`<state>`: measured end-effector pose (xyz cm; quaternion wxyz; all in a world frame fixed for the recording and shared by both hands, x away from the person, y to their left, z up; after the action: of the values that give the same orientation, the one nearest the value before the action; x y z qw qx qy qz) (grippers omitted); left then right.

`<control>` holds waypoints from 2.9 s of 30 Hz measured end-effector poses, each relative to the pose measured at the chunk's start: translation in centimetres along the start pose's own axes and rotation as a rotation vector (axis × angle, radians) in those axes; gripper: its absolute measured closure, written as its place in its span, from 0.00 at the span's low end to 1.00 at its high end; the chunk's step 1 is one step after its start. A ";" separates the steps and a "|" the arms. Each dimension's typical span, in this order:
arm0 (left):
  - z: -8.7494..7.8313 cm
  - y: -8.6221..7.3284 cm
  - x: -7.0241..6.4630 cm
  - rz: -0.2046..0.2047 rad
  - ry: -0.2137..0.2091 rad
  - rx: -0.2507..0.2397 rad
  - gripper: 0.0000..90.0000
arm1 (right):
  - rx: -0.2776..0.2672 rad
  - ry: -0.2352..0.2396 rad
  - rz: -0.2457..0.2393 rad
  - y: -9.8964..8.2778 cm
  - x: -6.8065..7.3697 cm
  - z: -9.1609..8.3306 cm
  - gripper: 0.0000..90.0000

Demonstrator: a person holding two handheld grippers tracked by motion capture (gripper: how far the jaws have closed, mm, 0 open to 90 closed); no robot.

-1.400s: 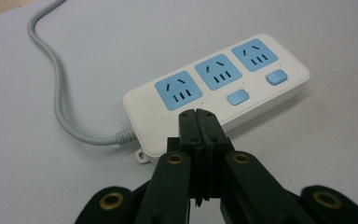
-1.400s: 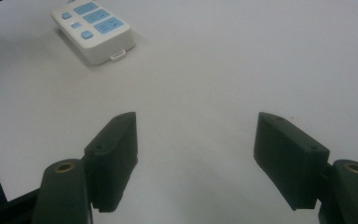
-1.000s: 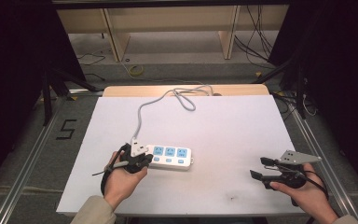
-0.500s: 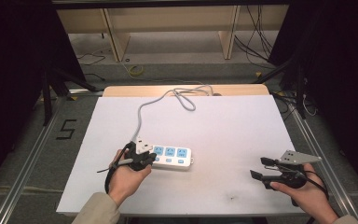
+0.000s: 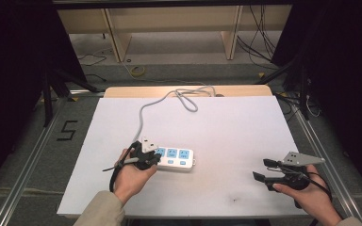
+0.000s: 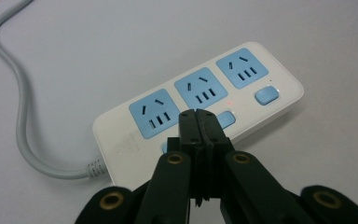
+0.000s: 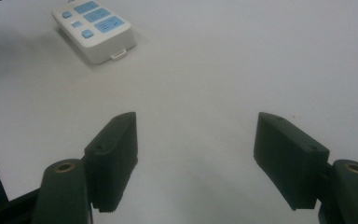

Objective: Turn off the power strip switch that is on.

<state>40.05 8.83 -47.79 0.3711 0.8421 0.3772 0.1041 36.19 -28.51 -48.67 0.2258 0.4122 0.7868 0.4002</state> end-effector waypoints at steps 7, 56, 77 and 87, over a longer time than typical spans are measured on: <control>0.7 0.4 -0.1 0.003 -0.006 0.012 1.00 | 0.001 0.000 0.001 0.0 0.0 0.0 0.34; 2.6 1.1 -0.7 -0.003 -0.030 0.066 1.00 | -0.001 -0.007 -0.006 0.1 0.0 0.0 0.35; 3.6 1.2 -0.9 0.001 -0.040 0.094 1.00 | 0.000 -0.006 -0.002 0.1 0.0 0.1 0.35; 4.1 1.3 -0.7 -0.006 -0.044 0.109 1.00 | 0.009 -0.002 -0.005 0.0 0.1 0.1 0.35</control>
<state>42.11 5.56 -49.69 0.3329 0.8620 0.3769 0.0637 36.22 -28.38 -48.75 0.2254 0.4117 0.7894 0.3957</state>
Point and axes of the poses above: each handheld gripper's, and its own axes: z roughly forward along the jaws, y roughly out of its top, x roughly to its left, the point moved 7 cm from there along z, roughly forward along the jaws, and after that the axes turned 12 degrees about -y, right-handed, at the moved point
